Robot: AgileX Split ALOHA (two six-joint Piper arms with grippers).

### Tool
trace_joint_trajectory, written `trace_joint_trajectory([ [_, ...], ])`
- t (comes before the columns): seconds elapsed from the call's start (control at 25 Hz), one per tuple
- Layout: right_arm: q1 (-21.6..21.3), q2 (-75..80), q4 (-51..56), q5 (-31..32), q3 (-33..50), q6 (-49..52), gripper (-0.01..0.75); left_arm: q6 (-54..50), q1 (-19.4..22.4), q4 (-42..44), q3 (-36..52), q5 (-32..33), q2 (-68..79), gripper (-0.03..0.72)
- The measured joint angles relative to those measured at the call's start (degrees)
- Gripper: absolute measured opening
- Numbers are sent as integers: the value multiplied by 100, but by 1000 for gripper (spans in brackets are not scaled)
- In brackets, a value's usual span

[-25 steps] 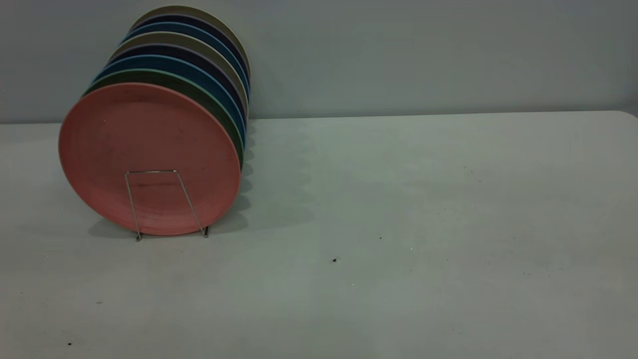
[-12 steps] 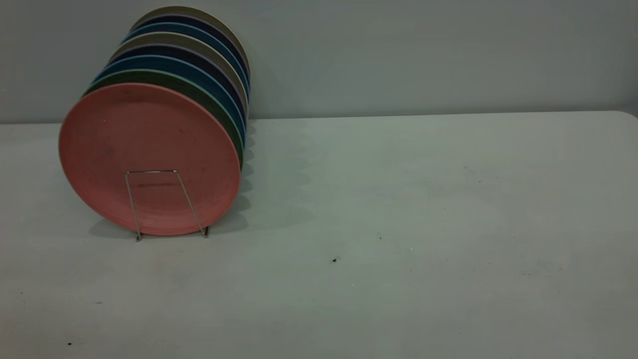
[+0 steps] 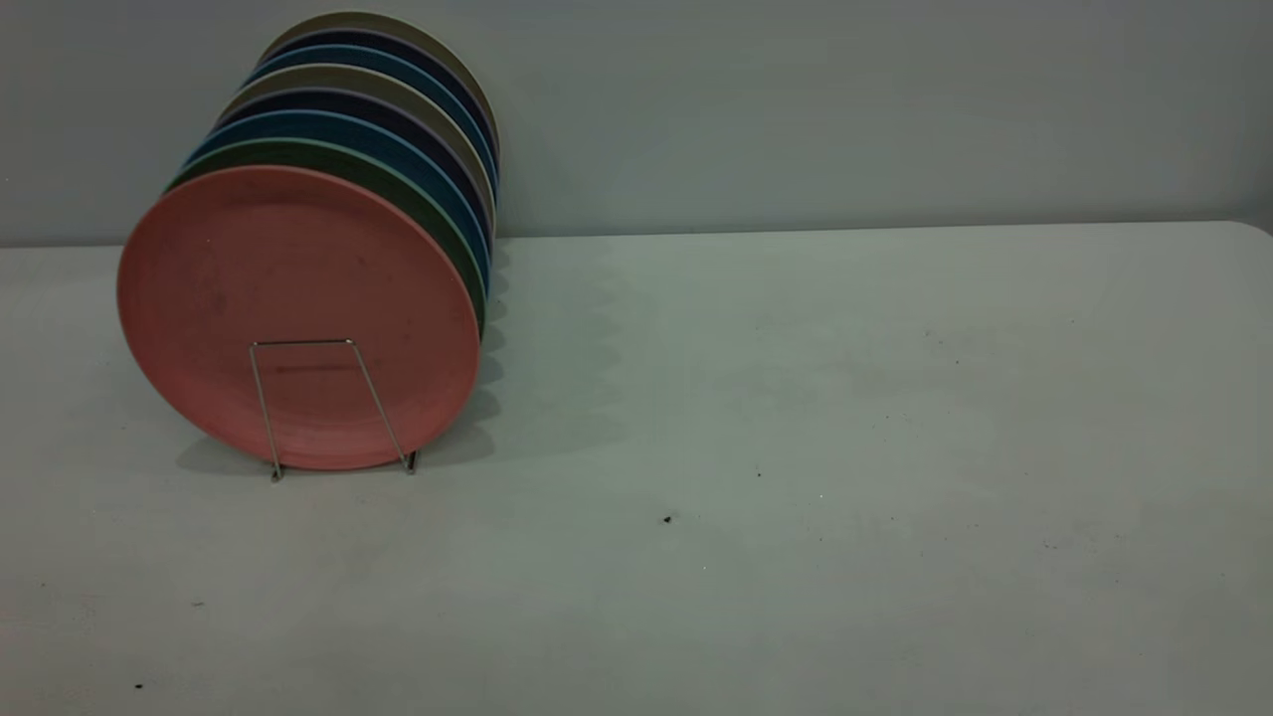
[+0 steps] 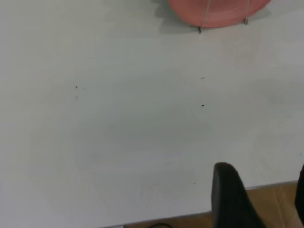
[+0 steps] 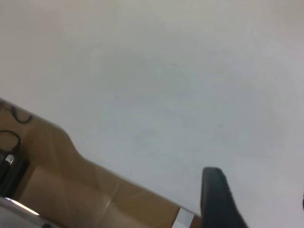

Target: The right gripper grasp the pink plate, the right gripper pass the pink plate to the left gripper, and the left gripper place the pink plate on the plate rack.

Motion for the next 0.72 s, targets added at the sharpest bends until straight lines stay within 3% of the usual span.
trace_joint_trajectory([
  [0.72, 0, 0, -4, 0, 4, 5, 440, 0, 0, -301, 0, -6, 0, 374],
])
